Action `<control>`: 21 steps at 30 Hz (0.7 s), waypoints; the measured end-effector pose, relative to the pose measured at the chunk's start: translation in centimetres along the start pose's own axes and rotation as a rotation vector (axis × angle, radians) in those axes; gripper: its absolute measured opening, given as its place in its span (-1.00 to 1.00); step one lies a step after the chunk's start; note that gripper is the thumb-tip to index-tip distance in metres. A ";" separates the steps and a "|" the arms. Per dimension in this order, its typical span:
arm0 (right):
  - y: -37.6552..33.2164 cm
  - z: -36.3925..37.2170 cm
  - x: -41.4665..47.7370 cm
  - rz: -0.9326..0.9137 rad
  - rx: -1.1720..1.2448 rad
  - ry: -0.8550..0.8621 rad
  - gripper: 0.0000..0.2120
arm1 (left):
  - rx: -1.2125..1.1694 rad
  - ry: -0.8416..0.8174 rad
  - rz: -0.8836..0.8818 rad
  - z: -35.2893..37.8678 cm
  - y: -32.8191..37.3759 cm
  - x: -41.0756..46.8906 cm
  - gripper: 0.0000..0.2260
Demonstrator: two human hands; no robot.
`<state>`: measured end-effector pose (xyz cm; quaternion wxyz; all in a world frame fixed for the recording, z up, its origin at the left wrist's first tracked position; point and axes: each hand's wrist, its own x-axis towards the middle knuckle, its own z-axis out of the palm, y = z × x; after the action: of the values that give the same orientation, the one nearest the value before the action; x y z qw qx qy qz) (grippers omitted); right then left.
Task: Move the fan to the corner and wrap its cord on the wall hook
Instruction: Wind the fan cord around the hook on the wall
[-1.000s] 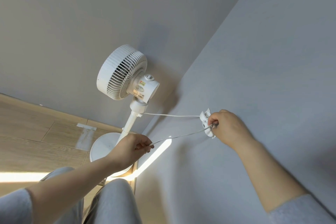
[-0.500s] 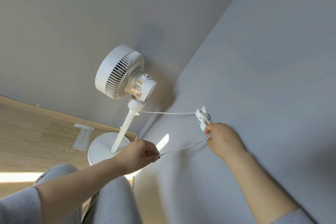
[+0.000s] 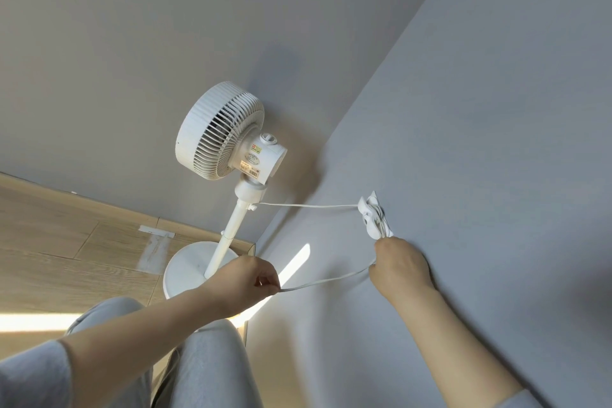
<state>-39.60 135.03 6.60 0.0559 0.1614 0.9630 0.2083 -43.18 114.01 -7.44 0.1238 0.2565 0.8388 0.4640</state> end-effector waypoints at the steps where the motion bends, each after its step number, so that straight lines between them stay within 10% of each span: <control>1: -0.1 0.1 0.0 -0.003 -0.003 -0.009 -0.90 | -0.003 0.003 -0.005 0.1 -0.1 0.0 -0.91; 4: -0.5 0.8 0.3 -0.023 0.009 -0.020 -0.66 | -0.015 0.019 -0.027 0.3 -0.5 0.1 -0.92; 8: -1.6 1.4 0.5 -0.077 0.008 -0.068 -0.91 | -0.018 0.049 -0.071 0.3 -1.1 0.2 -0.91; 21: -3.4 3.2 4.3 -0.079 0.148 -0.001 -0.75 | -0.164 0.191 -0.196 0.1 -2.4 2.6 -0.77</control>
<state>-44.08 134.75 2.04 0.0526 0.1271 0.9814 0.1342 -46.07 114.37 -9.45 0.1091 0.1171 0.8270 0.5390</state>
